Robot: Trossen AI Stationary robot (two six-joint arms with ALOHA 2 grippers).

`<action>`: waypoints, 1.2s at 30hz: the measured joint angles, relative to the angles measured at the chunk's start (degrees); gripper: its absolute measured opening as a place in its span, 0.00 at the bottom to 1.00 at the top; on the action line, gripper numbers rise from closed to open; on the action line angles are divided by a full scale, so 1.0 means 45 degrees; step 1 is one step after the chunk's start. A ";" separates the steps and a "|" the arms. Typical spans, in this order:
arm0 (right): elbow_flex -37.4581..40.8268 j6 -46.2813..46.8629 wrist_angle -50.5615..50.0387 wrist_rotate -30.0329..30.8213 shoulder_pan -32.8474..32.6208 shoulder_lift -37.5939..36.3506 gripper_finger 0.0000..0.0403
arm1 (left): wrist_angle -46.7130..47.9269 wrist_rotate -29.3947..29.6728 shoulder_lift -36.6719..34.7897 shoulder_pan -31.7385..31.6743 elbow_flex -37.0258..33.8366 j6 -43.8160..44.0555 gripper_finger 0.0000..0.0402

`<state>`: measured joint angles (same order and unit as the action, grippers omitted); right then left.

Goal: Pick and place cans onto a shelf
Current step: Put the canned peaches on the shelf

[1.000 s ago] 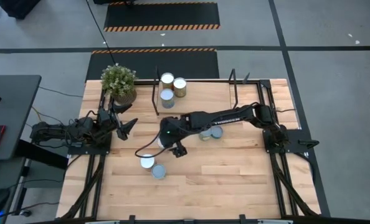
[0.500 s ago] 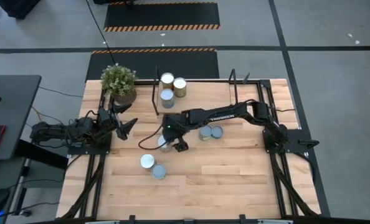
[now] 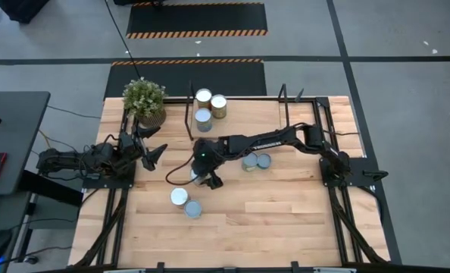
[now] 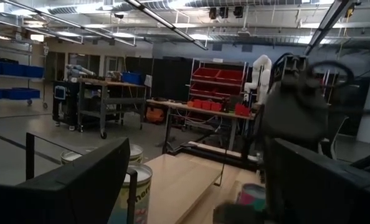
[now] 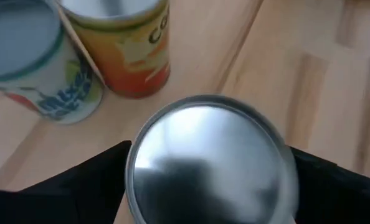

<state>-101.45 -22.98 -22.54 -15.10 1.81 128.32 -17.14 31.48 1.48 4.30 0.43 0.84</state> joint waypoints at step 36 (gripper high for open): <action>0.2580 0.1183 -0.2073 0.3238 0.2807 -0.4332 0.80 | 0.0009 0.0005 0.0170 0.0004 -0.0005 0.0024 0.98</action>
<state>-89.84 -17.66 -31.86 -0.53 14.44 108.83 -17.10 31.51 2.24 4.32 0.41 0.95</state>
